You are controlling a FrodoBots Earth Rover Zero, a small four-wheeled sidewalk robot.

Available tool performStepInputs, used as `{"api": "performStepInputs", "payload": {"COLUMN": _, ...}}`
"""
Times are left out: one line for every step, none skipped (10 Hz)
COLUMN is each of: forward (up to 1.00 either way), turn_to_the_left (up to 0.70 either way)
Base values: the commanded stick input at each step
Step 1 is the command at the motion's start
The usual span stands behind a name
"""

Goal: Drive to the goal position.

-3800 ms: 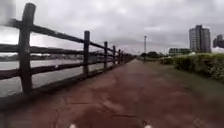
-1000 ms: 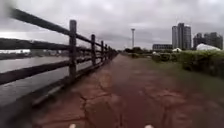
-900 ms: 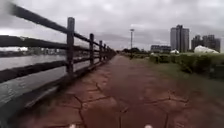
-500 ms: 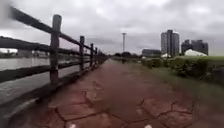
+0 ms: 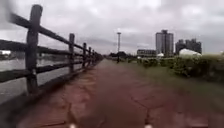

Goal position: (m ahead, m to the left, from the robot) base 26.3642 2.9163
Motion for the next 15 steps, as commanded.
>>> {"api": "performStepInputs", "payload": {"forward": 0.85, "turn_to_the_left": 0.01}}
{"api": "performStepInputs", "payload": {"forward": 0.85, "turn_to_the_left": 0.01}}
{"api": "performStepInputs", "payload": {"forward": 0.85, "turn_to_the_left": 0.01}}
{"api": "performStepInputs", "payload": {"forward": 0.85, "turn_to_the_left": 0.01}}
{"api": "performStepInputs", "payload": {"forward": 0.85, "turn_to_the_left": 0.01}}
{"api": "performStepInputs", "payload": {"forward": 0.85, "turn_to_the_left": 0.01}}
{"api": "performStepInputs", "payload": {"forward": 0.85, "turn_to_the_left": 0.01}}
{"api": "performStepInputs", "payload": {"forward": 0.85, "turn_to_the_left": 0.01}}
{"api": "performStepInputs", "payload": {"forward": 0.85, "turn_to_the_left": 0.01}}
{"api": "performStepInputs", "payload": {"forward": 0.85, "turn_to_the_left": 0.01}}
{"api": "performStepInputs", "payload": {"forward": 0.85, "turn_to_the_left": 0.01}}
{"api": "performStepInputs", "payload": {"forward": 0.85, "turn_to_the_left": 0.01}}
{"api": "performStepInputs", "payload": {"forward": 0.85, "turn_to_the_left": 0.01}}
{"api": "performStepInputs", "payload": {"forward": 0.85, "turn_to_the_left": 0.01}}
{"api": "performStepInputs", "payload": {"forward": 0.85, "turn_to_the_left": 0.01}}
